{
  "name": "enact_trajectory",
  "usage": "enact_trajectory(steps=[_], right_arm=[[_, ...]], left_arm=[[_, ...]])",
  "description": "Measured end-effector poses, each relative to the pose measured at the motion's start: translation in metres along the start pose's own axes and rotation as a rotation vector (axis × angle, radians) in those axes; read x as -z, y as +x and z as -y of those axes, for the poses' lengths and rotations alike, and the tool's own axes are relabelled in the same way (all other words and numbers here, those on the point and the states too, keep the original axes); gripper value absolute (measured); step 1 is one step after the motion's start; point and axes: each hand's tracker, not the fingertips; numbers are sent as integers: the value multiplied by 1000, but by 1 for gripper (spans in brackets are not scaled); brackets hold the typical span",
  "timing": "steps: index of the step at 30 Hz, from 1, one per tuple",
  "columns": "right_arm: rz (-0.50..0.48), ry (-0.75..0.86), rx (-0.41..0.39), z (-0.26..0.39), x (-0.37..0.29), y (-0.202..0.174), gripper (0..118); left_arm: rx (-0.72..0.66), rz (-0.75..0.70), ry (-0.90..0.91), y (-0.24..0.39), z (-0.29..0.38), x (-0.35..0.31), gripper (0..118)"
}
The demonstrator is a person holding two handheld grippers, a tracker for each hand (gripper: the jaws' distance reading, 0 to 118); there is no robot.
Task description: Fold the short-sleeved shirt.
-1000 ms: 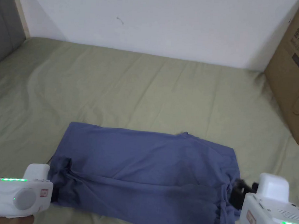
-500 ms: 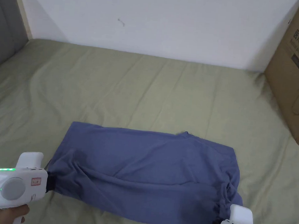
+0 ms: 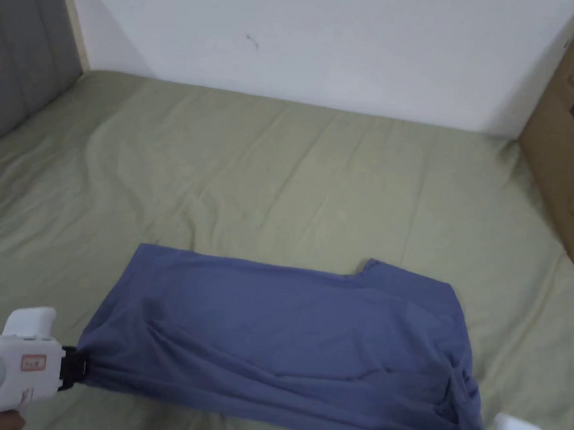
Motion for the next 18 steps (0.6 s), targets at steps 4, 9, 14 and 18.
enact_trajectory(steps=[4, 9, 14, 18], right_arm=[[19, -107, 31, 34, 24, 6, 11], [26, -118, 49, 37, 29, 5, 12], [-6, -21, 19, 9, -8, -4, 83], [-62, 220, -22, -41, -58, -19, 98]], left_arm=[[3, -43, -75, -11, 38, 20, 6], [13, -85, -89, -8, 51, 39, 8], [-43, -49, -94, 6, 33, 16, 102], [-30, 58, 136, 38, -5, -44, 102]])
